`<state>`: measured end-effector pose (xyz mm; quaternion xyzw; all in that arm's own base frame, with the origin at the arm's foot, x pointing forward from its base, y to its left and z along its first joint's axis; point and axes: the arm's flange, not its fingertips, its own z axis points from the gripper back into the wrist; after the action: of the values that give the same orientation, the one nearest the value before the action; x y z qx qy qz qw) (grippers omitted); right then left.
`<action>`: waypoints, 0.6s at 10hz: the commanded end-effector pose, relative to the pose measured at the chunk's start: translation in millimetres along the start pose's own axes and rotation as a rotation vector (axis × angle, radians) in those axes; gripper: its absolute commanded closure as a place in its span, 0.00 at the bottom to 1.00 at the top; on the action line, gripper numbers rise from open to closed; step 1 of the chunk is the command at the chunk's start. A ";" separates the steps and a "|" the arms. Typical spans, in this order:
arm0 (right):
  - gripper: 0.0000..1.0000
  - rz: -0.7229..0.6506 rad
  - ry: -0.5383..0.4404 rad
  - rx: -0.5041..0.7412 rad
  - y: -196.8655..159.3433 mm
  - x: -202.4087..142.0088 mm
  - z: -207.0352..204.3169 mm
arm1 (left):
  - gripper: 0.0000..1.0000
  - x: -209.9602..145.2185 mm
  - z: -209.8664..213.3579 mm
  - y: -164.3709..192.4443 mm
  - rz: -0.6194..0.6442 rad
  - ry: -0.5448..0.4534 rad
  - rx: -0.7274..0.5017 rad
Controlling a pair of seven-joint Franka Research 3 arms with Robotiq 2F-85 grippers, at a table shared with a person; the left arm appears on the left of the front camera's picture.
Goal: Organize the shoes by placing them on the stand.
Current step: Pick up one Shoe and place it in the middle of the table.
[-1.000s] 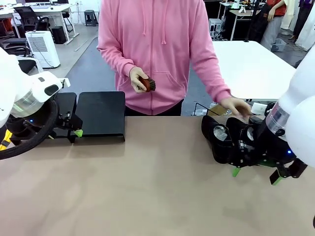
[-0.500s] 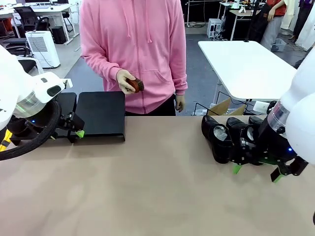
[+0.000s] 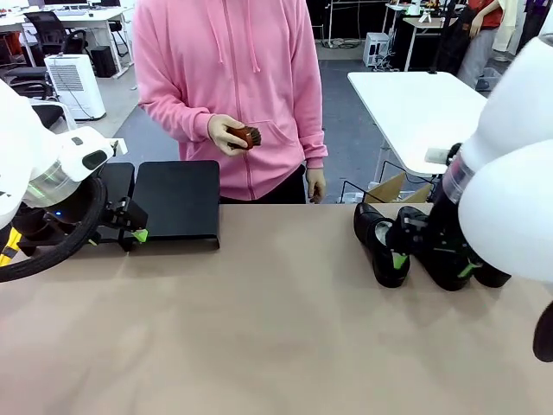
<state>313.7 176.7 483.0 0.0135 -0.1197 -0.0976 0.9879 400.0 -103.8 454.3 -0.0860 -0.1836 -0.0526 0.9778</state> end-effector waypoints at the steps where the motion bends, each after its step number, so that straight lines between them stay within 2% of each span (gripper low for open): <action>1: 0.00 -0.006 -0.056 -0.046 18.3 5.8 -2.6 | 0.03 -1.0 -0.7 0.9 0.012 -0.001 -0.014; 2: 0.00 -0.056 -0.074 -0.078 23.0 8.0 -3.5 | 0.03 -1.0 -0.7 0.9 0.012 -0.001 -0.014; 3: 0.00 0.023 -0.025 -0.010 10.5 1.8 1.3 | 0.03 -1.0 -0.7 0.9 0.012 -0.001 -0.014; 6: 0.00 0.023 -0.025 -0.010 10.5 1.8 1.3 | 0.03 -1.0 -0.7 0.9 0.012 -0.001 -0.014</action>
<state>317.8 189.3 484.8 0.0025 -0.1336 -0.0914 0.9868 399.9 -103.8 454.2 -0.0858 -0.1836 -0.0526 0.9778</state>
